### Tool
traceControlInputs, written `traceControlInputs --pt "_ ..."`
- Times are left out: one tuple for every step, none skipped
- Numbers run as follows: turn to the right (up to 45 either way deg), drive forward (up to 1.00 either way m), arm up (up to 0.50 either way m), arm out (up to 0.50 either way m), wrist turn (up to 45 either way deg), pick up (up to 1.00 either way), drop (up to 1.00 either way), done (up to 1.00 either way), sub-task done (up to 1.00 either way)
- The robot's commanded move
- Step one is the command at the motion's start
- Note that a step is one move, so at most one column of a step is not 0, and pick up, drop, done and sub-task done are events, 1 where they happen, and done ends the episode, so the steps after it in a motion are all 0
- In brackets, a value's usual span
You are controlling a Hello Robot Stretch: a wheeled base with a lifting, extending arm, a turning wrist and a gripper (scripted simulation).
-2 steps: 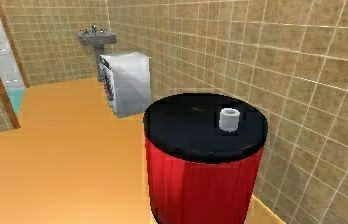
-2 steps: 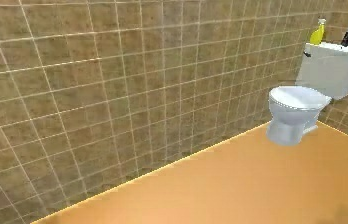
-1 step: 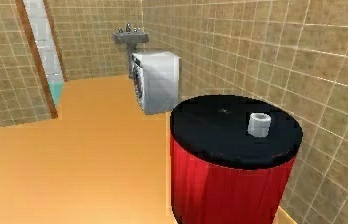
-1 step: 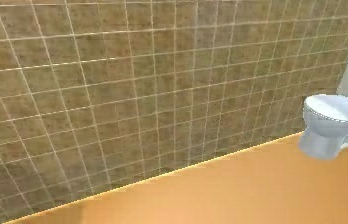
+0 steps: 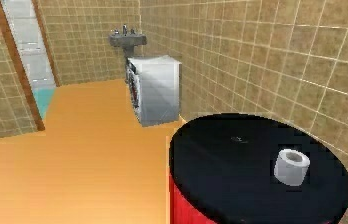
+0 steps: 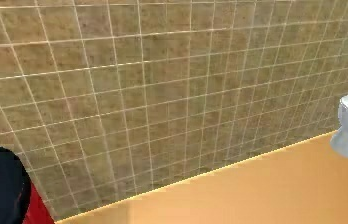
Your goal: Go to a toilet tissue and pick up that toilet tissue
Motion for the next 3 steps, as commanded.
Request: traceControlInputs --pt "-45.0 0.00 0.00 0.00 0.0 0.00 0.00 0.00 0.00" --pt "0.0 0.00 0.50 0.00 0.0 0.00 0.00 0.00 0.00" --pt "0.0 0.00 0.38 0.00 0.0 0.00 0.00 0.00 0.00"
